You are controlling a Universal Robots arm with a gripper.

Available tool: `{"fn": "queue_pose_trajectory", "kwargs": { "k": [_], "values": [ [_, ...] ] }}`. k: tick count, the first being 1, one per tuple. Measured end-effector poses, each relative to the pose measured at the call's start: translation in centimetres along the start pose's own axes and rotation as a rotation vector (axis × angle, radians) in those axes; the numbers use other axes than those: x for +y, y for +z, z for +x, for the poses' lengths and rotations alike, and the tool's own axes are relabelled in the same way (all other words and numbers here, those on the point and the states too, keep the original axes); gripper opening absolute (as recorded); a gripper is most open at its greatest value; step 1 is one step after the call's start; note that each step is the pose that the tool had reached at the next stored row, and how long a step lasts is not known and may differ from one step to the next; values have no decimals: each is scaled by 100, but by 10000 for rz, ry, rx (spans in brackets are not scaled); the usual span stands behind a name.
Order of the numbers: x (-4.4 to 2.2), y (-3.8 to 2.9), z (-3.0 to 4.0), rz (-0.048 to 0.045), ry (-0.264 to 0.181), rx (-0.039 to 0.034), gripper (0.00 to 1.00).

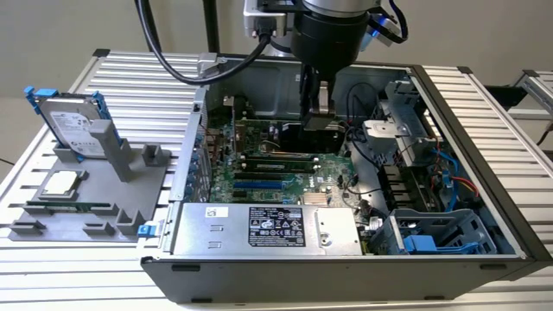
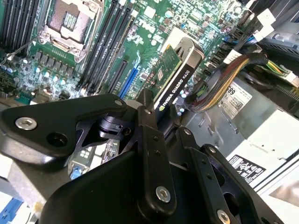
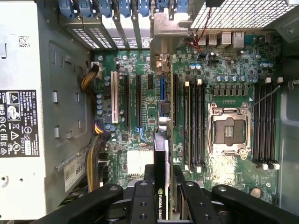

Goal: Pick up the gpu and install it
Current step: 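Insert the gpu into the slot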

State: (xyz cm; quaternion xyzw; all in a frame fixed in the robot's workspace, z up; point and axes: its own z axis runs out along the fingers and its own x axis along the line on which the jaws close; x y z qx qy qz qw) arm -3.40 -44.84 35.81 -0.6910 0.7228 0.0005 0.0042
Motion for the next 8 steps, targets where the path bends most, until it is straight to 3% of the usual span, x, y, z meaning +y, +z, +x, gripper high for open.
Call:
{"fn": "queue_pose_trajectory", "kwargs": {
  "k": [8],
  "values": [
    [0,14,0,1,0,-4,0]
  ]
}}
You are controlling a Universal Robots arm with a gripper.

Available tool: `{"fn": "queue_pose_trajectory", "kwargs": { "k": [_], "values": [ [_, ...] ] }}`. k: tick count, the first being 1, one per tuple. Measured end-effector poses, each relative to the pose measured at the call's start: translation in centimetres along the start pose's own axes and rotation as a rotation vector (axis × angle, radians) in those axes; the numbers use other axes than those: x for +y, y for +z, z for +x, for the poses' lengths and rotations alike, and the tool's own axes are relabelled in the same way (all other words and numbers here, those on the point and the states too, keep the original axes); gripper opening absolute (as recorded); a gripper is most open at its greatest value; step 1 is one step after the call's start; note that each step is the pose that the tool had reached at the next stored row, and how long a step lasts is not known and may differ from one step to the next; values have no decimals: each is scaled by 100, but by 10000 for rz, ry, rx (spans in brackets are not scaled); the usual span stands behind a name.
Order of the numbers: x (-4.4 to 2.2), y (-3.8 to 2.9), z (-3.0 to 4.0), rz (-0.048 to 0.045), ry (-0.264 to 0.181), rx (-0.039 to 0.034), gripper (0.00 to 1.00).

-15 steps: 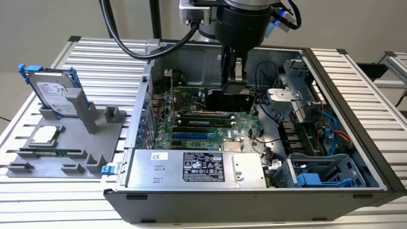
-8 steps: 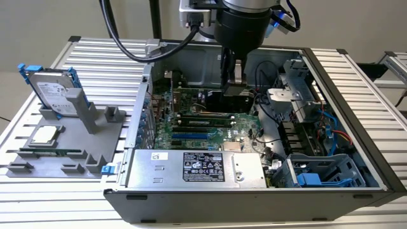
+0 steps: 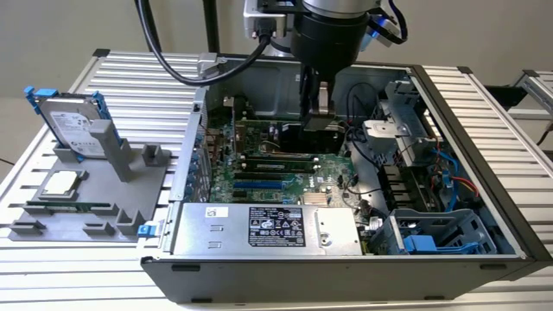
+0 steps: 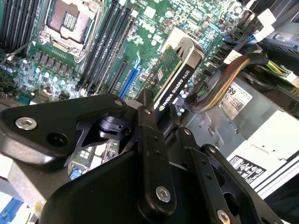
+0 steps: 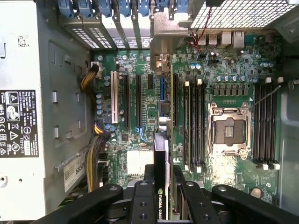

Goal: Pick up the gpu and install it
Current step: 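Insert the gpu into the slot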

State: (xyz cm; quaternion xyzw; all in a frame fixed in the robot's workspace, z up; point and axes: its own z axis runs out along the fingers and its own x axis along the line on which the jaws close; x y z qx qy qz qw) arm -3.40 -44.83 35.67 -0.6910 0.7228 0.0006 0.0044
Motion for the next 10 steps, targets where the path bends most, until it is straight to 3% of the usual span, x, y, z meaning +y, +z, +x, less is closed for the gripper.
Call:
{"fn": "queue_pose_trajectory", "kwargs": {
  "k": [10],
  "values": [
    [17,91,3,-1,44,3,0]
  ]
}}
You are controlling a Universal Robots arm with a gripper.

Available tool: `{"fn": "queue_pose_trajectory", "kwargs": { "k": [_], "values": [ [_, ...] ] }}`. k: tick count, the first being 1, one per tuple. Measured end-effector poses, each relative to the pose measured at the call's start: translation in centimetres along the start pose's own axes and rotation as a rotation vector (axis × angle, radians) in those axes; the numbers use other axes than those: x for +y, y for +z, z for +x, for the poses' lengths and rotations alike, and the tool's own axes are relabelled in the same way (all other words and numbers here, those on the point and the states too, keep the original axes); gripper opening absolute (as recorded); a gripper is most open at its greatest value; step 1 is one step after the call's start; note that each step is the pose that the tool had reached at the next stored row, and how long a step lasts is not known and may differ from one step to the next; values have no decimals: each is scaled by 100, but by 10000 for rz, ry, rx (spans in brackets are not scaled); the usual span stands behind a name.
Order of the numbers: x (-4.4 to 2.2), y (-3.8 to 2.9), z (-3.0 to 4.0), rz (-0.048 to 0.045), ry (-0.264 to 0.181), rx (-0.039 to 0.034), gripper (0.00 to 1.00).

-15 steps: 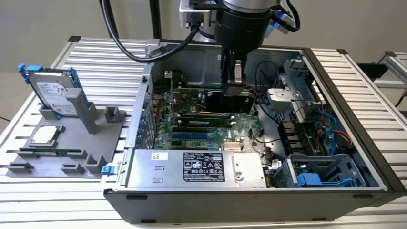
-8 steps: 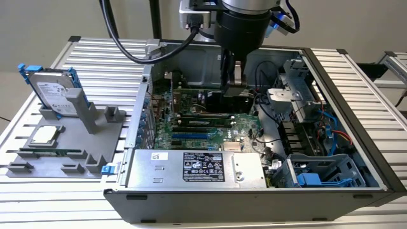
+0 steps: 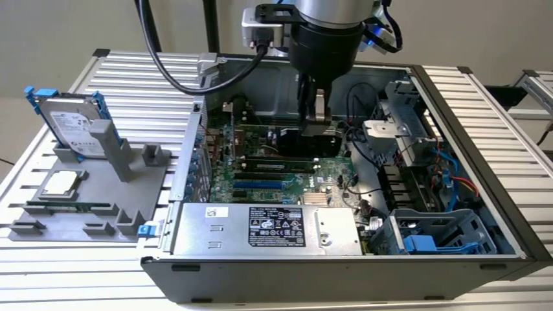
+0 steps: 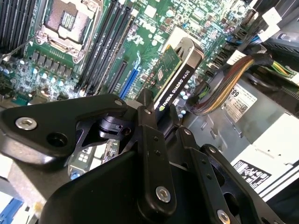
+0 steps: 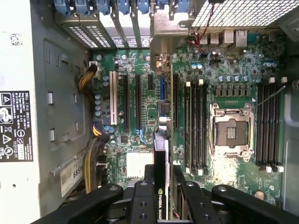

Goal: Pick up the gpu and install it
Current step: 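Insert the gpu into the slot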

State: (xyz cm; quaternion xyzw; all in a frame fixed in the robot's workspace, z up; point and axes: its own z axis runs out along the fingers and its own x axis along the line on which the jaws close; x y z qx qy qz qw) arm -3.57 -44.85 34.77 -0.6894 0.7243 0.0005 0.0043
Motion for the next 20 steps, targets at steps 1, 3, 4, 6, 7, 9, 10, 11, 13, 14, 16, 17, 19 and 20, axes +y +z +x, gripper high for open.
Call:
{"fn": "queue_pose_trajectory", "kwargs": {
  "k": [1,3,4,6,7,9,10,11,13,14,16,17,19,20],
  "values": [
    [1,8,0,0,42,0,0],
    [3,26,0,-4,192,1,0],
    [3,35,0,-10,288,1,0],
    [4,46,0,-26,448,5,0],
    [4,50,0,-29,487,5,0],
    [3,60,0,-33,535,5,0],
    [3,65,0,-34,557,4,0],
    [3,67,1,-36,575,6,0],
    [3,67,1,-37,580,8,0],
    [3,68,1,-36,580,7,0],
    [3,69,1,-36,580,5,0],
    [3,73,0,-35,581,2,0],
    [3,76,1,-36,580,4,0],
    [3,77,1,-36,580,5,0]
  ]
}}
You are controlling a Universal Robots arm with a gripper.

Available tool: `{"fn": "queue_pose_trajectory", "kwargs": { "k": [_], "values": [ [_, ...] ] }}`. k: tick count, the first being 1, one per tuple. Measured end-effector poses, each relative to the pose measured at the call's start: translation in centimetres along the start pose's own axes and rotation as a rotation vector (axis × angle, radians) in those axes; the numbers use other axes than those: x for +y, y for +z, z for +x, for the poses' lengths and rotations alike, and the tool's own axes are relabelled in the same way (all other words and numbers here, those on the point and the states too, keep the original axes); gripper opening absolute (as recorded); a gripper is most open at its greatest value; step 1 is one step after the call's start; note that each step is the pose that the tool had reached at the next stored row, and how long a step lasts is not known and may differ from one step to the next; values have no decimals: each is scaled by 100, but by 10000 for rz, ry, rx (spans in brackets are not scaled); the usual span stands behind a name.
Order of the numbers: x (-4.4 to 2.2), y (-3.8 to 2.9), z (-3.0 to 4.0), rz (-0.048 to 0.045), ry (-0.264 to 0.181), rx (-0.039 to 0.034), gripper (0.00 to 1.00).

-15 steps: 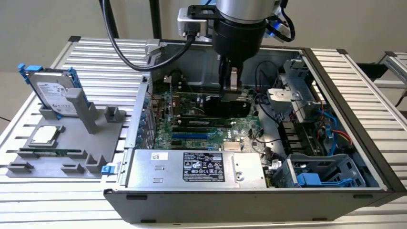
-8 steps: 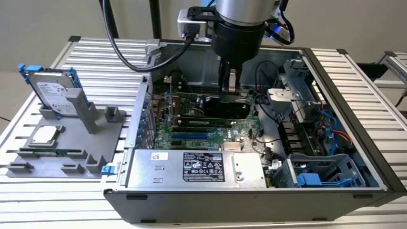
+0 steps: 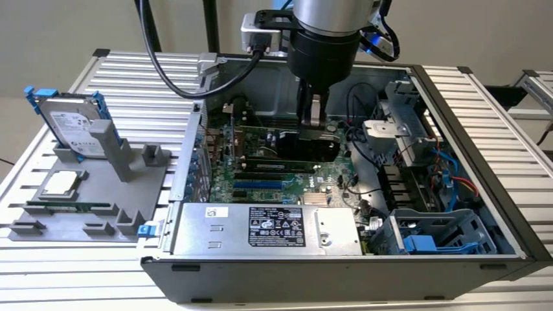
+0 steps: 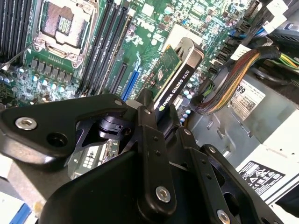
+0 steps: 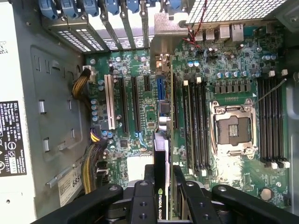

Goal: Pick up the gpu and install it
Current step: 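Insert the gpu into the slot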

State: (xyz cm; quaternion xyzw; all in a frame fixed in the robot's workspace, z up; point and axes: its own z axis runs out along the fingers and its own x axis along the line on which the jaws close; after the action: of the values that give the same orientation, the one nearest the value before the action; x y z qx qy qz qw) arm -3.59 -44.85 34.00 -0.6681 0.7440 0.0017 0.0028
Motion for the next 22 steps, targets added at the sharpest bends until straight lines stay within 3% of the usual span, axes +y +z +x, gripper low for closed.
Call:
{"fn": "queue_pose_trajectory", "kwargs": {
  "k": [17,22],
  "values": [
    [0,4,0,-1,0,-1,0],
    [0,41,4,0,7,-1,0]
  ]
}}
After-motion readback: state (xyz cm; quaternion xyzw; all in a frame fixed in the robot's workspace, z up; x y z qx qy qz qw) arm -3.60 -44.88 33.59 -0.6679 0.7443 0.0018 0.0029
